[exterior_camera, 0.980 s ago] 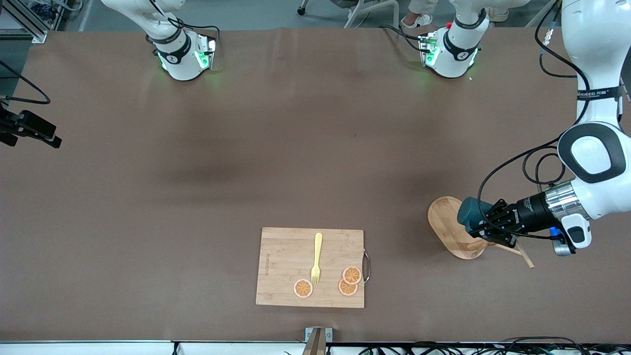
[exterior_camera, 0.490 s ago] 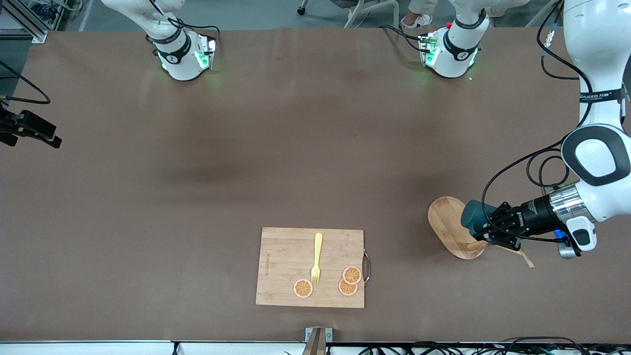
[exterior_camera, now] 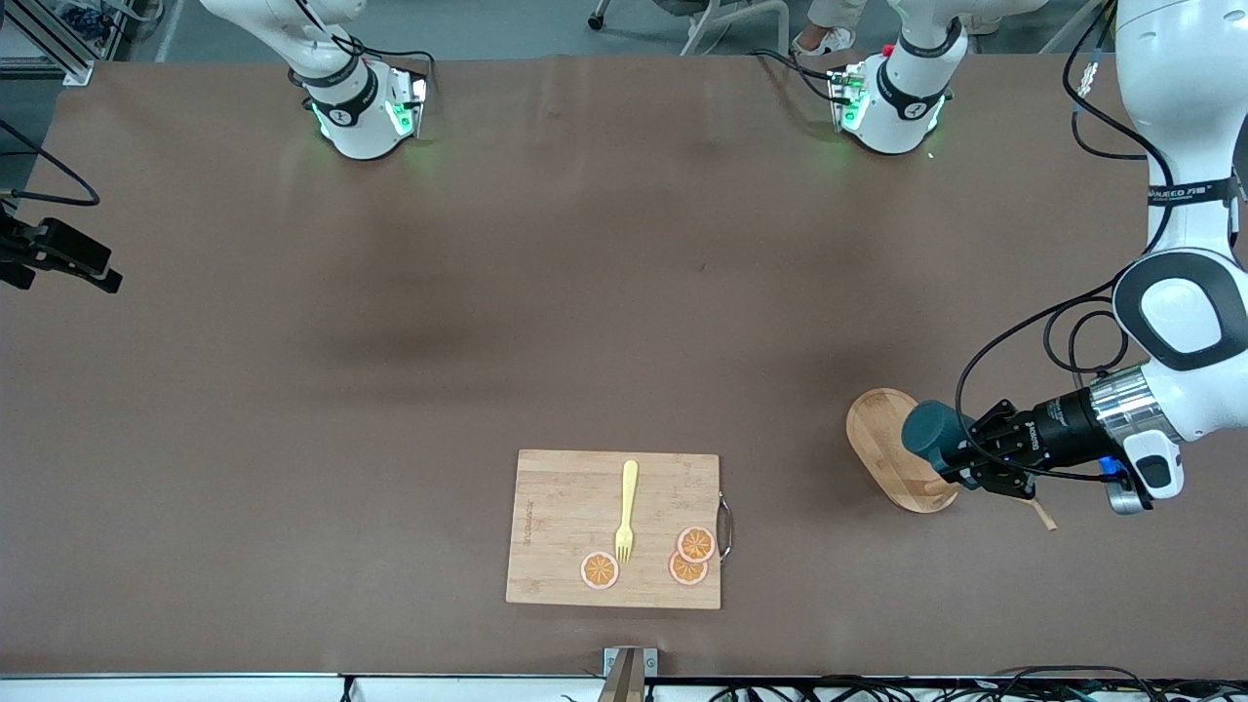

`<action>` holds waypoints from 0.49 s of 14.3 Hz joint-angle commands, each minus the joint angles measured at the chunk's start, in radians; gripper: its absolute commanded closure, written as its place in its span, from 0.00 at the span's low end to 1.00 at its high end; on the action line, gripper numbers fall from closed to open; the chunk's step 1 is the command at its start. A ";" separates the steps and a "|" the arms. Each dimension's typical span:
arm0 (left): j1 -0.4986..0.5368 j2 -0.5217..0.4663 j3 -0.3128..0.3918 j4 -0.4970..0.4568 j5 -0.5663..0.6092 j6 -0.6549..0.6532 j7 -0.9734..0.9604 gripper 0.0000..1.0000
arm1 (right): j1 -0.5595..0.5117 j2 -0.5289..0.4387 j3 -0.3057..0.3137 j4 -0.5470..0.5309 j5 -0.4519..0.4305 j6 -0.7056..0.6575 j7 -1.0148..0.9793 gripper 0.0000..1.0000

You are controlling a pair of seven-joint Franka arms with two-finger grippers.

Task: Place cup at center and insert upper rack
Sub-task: 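Lower the mug's handle onto a stand peg with the left gripper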

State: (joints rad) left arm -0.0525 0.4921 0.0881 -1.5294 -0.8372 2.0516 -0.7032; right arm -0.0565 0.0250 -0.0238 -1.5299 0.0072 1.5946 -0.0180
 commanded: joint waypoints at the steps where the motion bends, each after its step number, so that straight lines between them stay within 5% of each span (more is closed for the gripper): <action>1: 0.008 -0.001 -0.002 0.035 -0.013 -0.013 0.019 0.00 | -0.005 -0.017 0.004 -0.012 0.002 0.001 -0.003 0.00; 7: -0.006 -0.049 -0.001 0.055 0.127 -0.013 0.018 0.00 | -0.005 -0.017 0.004 -0.012 0.002 0.001 -0.003 0.00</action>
State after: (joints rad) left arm -0.0563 0.4790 0.0851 -1.4697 -0.7697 2.0510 -0.6965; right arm -0.0565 0.0250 -0.0238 -1.5299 0.0073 1.5946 -0.0180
